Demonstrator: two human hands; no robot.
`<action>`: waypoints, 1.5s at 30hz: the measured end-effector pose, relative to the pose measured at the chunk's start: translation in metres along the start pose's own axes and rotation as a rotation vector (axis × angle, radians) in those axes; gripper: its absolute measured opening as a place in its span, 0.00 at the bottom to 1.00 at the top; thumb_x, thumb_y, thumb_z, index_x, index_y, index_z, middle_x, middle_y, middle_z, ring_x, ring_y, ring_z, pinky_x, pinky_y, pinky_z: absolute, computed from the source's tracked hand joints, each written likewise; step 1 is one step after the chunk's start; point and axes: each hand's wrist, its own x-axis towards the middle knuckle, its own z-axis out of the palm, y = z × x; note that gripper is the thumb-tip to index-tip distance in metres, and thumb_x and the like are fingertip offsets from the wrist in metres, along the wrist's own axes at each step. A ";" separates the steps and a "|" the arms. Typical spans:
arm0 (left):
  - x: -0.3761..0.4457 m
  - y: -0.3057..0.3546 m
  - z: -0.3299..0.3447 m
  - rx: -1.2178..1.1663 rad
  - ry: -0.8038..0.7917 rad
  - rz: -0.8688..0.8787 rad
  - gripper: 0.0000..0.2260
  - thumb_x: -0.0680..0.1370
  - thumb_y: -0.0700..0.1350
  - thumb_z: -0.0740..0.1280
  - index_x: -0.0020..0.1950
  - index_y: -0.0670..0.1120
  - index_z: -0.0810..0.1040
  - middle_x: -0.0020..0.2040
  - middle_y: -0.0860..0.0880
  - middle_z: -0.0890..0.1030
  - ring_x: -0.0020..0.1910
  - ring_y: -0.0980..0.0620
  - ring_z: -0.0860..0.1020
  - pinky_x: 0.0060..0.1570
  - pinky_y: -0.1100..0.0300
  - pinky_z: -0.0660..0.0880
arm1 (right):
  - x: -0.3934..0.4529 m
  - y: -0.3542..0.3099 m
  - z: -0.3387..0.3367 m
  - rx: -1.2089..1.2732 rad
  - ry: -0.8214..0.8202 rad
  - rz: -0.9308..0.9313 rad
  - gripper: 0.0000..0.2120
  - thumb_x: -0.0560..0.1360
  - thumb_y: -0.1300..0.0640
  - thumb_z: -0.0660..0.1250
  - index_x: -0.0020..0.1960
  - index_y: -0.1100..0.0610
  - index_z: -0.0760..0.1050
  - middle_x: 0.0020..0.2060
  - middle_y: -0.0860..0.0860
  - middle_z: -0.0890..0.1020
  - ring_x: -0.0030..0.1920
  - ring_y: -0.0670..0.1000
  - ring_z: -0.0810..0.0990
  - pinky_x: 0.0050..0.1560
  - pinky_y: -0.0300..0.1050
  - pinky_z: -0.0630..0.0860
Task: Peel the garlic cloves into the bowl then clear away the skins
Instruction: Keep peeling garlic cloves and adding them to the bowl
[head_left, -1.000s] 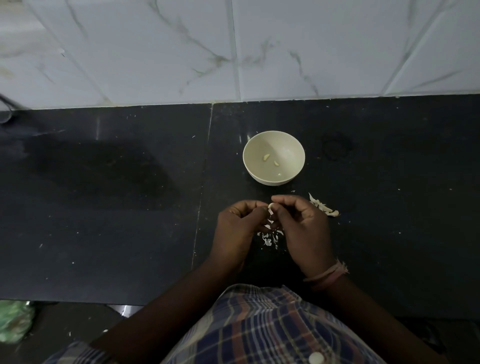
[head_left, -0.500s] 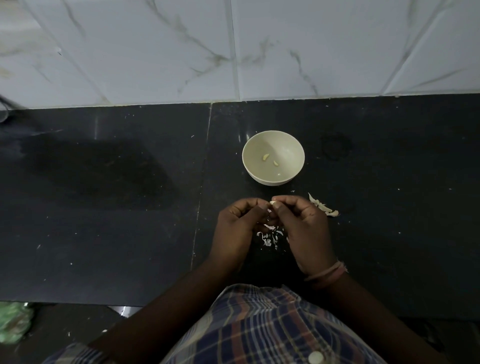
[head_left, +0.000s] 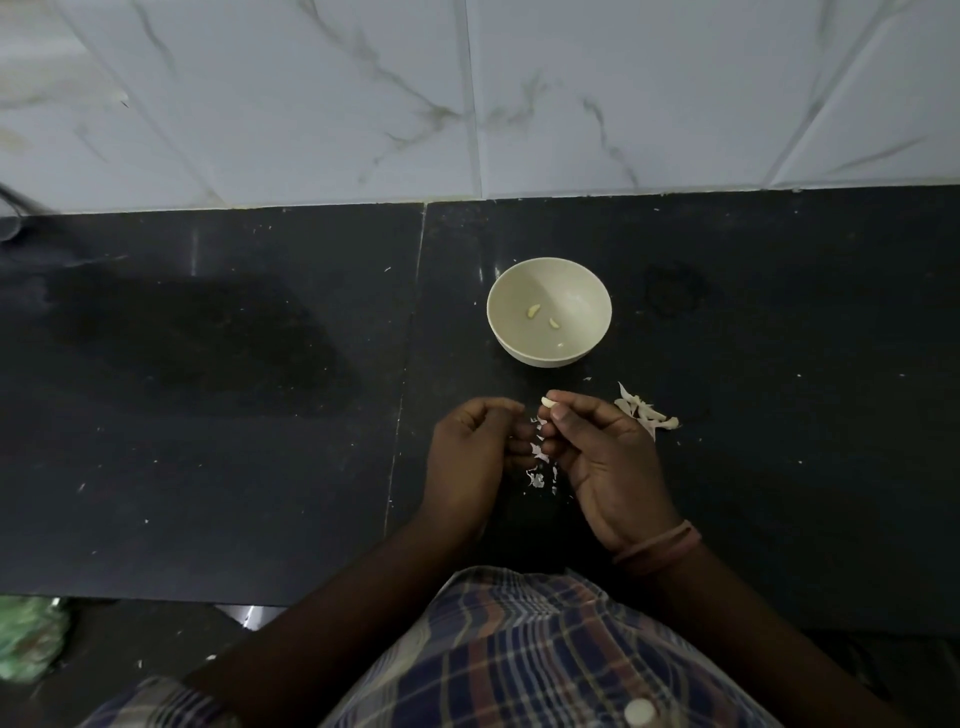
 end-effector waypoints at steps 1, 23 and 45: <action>0.000 0.000 0.000 0.008 0.011 0.007 0.09 0.83 0.41 0.65 0.50 0.38 0.83 0.40 0.40 0.84 0.37 0.48 0.82 0.34 0.60 0.79 | -0.001 0.000 0.000 -0.007 0.003 -0.002 0.08 0.78 0.70 0.65 0.52 0.63 0.81 0.40 0.56 0.85 0.39 0.49 0.81 0.40 0.39 0.79; -0.007 -0.004 0.002 -0.215 -0.100 -0.086 0.06 0.81 0.38 0.68 0.54 0.38 0.83 0.52 0.32 0.84 0.48 0.38 0.84 0.53 0.43 0.81 | -0.010 -0.001 0.001 -0.499 0.092 -0.165 0.05 0.75 0.66 0.72 0.50 0.61 0.82 0.41 0.56 0.87 0.38 0.53 0.85 0.41 0.44 0.82; -0.009 -0.002 0.002 -0.014 -0.075 0.172 0.05 0.81 0.39 0.69 0.54 0.42 0.84 0.42 0.44 0.87 0.41 0.50 0.86 0.40 0.61 0.80 | -0.009 -0.004 0.005 -0.411 0.086 -0.191 0.06 0.76 0.68 0.71 0.52 0.63 0.82 0.41 0.57 0.87 0.41 0.52 0.87 0.41 0.39 0.81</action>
